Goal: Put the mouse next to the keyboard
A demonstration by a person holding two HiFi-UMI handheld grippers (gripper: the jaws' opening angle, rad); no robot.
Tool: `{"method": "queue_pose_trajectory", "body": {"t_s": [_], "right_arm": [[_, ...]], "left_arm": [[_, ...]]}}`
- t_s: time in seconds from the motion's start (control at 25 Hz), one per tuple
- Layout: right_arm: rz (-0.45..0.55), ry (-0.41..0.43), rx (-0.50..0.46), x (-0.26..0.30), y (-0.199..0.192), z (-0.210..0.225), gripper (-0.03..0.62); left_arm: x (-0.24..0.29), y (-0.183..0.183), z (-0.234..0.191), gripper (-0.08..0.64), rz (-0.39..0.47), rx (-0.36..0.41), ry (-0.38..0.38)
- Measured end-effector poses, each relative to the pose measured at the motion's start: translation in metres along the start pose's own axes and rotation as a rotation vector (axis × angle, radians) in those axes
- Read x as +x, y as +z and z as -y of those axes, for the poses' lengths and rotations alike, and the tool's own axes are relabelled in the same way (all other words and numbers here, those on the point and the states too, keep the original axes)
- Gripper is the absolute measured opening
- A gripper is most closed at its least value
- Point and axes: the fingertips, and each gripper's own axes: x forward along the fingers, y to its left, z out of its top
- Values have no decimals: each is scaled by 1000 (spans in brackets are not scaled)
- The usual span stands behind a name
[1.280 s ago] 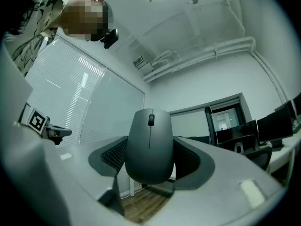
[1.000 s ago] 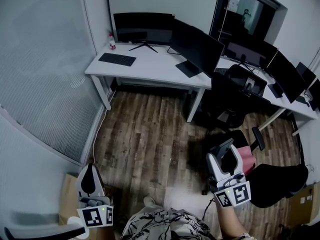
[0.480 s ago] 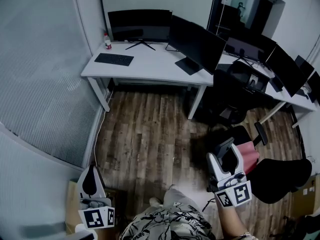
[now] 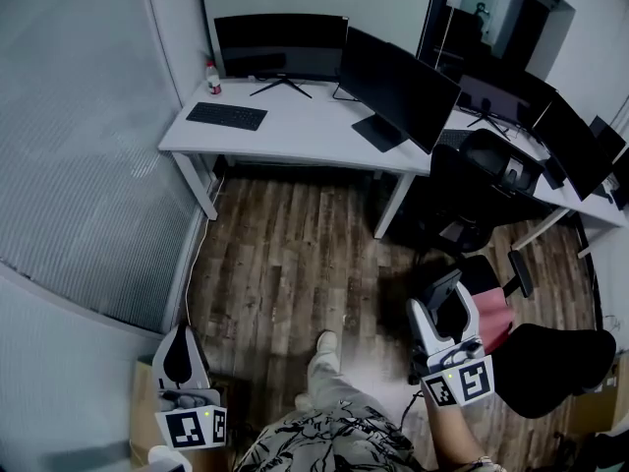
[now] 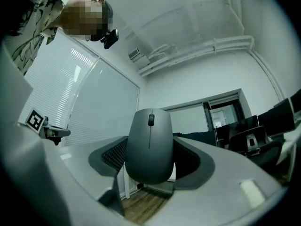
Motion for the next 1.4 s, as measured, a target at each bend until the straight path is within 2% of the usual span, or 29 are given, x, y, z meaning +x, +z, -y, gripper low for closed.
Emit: {"method": "queue_pose_trajectory", "body": {"t_s": [0.6, 0.96, 1.2, 1.4], "right_arm": [[22, 35, -21, 147, -9, 62, 301], [32, 42, -27, 210, -16, 115, 301], [31, 58, -12, 239, -22, 143, 301], [14, 73, 8, 254, -35, 155, 301]], "left_arm": [[154, 10, -19, -5, 34, 7, 26], [233, 9, -9, -5, 41, 10, 44], [267, 11, 2, -5, 34, 8, 59], [274, 4, 2, -5, 14, 9, 87]]}}
